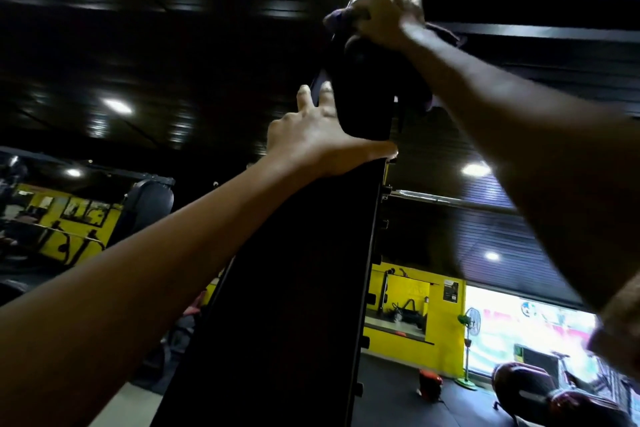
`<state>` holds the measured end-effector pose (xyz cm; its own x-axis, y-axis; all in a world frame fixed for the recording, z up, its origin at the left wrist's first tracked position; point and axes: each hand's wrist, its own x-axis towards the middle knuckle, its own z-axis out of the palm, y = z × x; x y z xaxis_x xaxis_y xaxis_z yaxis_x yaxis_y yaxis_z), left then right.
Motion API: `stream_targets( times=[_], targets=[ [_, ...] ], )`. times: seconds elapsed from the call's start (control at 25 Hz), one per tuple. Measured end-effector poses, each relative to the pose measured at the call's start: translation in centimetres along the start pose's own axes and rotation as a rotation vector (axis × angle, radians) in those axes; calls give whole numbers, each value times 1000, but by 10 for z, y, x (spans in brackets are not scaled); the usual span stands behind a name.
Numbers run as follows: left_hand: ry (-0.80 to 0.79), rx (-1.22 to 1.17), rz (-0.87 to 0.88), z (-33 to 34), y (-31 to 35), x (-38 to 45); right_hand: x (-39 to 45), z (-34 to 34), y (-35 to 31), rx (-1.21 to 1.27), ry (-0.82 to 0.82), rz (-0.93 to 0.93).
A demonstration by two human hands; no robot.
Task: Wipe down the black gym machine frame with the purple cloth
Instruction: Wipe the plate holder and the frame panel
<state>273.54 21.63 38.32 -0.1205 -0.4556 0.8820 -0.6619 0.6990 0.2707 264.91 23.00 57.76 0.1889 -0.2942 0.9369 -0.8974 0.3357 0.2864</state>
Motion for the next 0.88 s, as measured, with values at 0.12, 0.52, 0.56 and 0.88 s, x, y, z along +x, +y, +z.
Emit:
stream_targets(
  times=[0.12,0.52,0.56,0.88],
  targets=[
    [12,14,-4,0,1,0,5,1,-11,-53,71,165],
    [17,27,-8,-2,1,0,-14,2,-18,-68,39,113],
    [13,20,-8,-3,2,-1,-18,2,-19,-45,53,47],
    [42,40,29,0,2,-3,-23,-11,29,67,240,255]
  ],
)
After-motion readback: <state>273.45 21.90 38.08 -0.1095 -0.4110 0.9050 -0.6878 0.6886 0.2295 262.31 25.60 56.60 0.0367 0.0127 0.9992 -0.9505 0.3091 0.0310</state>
